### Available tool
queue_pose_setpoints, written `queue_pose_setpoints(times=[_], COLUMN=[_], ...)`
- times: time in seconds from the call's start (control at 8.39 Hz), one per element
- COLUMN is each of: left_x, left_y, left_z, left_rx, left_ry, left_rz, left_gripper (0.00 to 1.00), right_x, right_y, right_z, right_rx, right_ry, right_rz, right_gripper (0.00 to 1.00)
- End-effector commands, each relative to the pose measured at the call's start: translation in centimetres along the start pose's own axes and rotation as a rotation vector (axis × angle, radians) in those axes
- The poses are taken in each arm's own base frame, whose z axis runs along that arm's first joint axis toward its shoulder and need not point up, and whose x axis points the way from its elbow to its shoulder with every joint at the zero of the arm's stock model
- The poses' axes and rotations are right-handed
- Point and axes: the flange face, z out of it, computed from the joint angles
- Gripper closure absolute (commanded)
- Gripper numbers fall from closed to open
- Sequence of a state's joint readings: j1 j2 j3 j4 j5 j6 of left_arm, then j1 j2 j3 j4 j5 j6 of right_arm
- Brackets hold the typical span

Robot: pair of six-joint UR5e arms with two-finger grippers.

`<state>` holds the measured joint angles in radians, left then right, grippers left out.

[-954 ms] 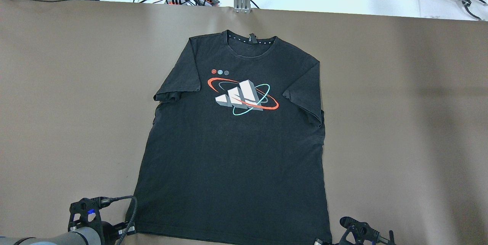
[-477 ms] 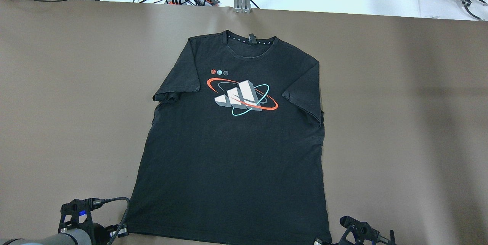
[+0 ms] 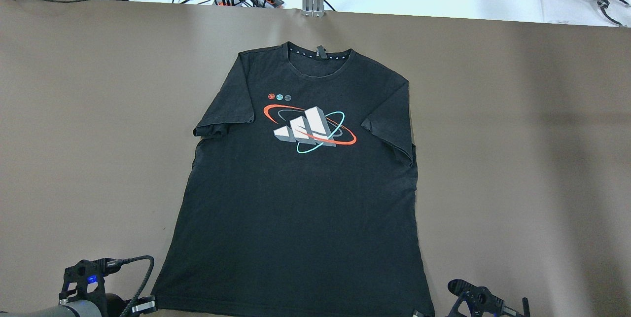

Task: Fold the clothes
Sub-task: 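Grasp the hem corners with both grippers, then lift the hem and fold it toward the collar with both grippers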

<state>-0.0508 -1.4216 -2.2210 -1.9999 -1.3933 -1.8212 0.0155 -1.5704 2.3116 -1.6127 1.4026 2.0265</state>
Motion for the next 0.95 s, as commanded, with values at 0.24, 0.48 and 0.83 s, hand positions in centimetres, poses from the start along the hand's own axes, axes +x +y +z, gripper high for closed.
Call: queue_pose_setpoints(times=[0.24,0.48,0.83], left_x=[2.2,7.5,14.2], left_y=[-2.0,-12.0,-26.9], left_z=[-2.5,-2.9,-1.3], left_rx=[-0.042,-0.009,0.086], left_ry=[0.054,0.077,-0.007], left_rz=[-0.049,-0.004,-0.017], left_gripper=[1.00,1.00,1.00], right_x=[-0.8,-4.9,-9.3], right_y=[-1.7,-8.1,-22.2], right_z=[-3.3,-3.7,-3.2], right_rx=[-0.004,0.015,0.038], right_ry=[-0.004,-0.033,-0.013], right_rz=[-0.080,-0.181,-0.226], right_gripper=[1.00,1.00,1.00])
